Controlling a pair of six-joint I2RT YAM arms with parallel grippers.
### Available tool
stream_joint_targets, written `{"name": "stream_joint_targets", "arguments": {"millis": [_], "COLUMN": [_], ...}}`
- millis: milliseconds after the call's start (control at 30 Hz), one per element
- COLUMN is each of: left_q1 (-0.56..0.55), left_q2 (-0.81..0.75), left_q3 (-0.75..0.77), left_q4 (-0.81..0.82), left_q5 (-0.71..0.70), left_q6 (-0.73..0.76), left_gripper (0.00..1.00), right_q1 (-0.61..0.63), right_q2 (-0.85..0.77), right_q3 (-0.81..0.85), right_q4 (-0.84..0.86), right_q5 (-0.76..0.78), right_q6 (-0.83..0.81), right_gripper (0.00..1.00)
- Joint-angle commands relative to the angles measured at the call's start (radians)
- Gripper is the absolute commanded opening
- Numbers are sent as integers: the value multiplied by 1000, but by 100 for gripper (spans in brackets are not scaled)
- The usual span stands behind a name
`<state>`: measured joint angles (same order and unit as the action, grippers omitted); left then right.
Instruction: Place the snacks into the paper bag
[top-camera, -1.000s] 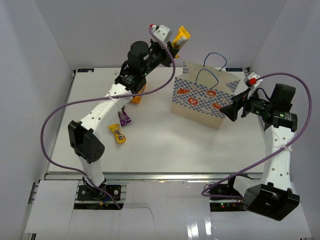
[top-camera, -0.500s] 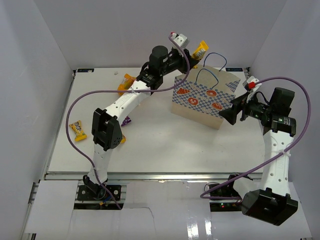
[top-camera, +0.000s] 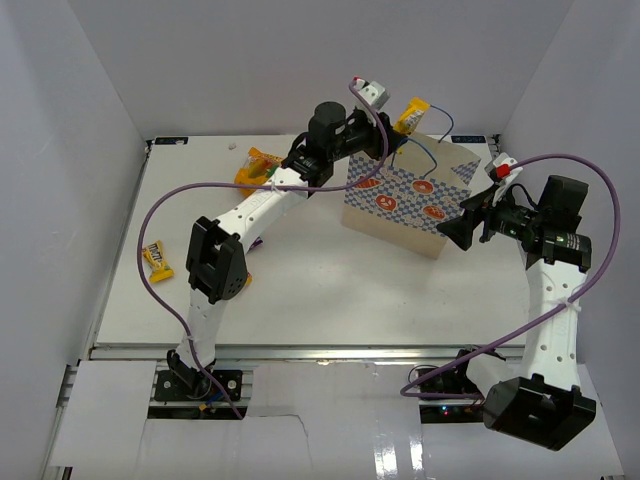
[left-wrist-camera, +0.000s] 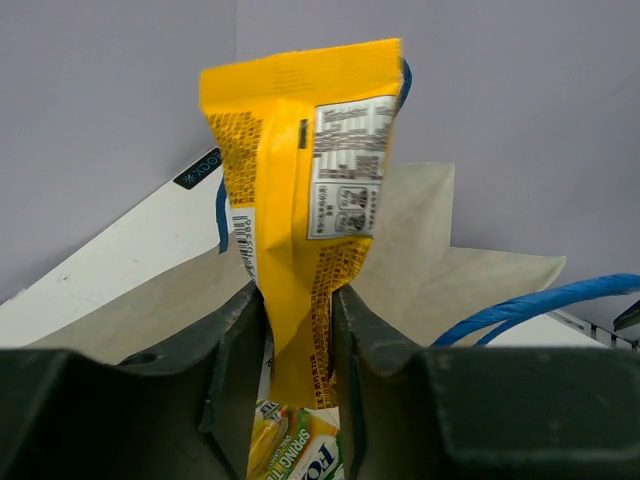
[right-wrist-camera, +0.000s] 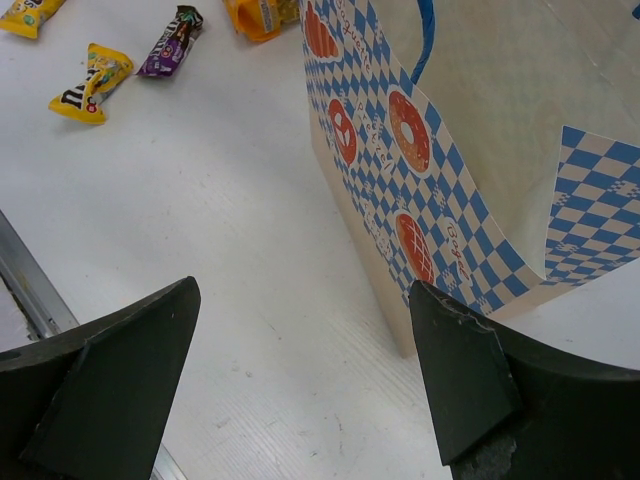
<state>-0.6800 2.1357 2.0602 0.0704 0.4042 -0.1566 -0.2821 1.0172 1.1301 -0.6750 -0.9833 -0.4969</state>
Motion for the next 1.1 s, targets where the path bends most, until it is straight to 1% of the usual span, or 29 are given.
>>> {"name": "stream_joint_targets", "arguments": {"millis": [0,133,167,233,333,433,467,567,600,667,700,733,767,800,833,867,900,933,967,1000,1033,1067], "left_q1": [3,0,0,-1,-3,-3,-3,3,11,20,26,28,31,33,34,36,37,37,39,39,39,40], "left_q2": [-57,-53,-54,-56,-63,-91,-102,-183,-210,-328,-376,-484,-541,-598,-655,-763,-816,-917,-965,-1011,-1054,-1094], "left_q3": [5,12,14,17,28,49,51,29,9,-107,-164,-226,-359,-426,-487,-593,-636,-710,-738,-762,-781,-798], "left_q4": [17,14,14,12,12,3,-1,-43,-53,-96,-99,-103,-104,-103,-113,-125,-136,-165,-182,-196,-225,-240], "left_q5": [8,7,5,7,2,-33,-65,-122,-152,-174,-188,-195,-202,-226,-246,-260,-275,-328,-358,-385,-465,-490], "left_q6": [6,2,0,-3,-17,-18,-12,14,14,15,15,15,8,2,-7,-20,-44,-55,-67,-90,-103,-112], "left_gripper": [44,66,68,71,72,72,73,76,77,82,84,85,87,96,98,98,98,98,98,98,98,98], "right_q1": [-6,-6,-6,-6,-6,4,14,84,146,223,286,334,366,438,475,516,593,627,699,734,765,799], "right_q2": [0,4,4,6,11,17,20,37,43,46,52,58,67,89,101,124,138,173,193,211,233,277], "right_q3": [-1,2,2,7,14,34,43,86,92,96,92,88,79,76,71,63,62,65,66,66,69,71], "right_q4": [26,26,25,22,5,-55,-110,-193,-216,-210,-206,-193,-187,-181,-163,-146,-130,-105,-83,-58,-32,29], "right_q5": [-31,-40,-43,-60,-93,-147,-159,-152,-137,-62,-45,-16,1,20,70,101,127,165,187,208,250,280], "right_q6": [15,15,14,6,-18,-92,-156,-254,-288,-290,-290,-275,-264,-255,-249,-236,-223,-206,-186,-158,-102,-65], "right_gripper": [91,91,91,91,91,91,91,91,91,91,90,90,89,89,88,88,87,87,87,86,86,86]}}
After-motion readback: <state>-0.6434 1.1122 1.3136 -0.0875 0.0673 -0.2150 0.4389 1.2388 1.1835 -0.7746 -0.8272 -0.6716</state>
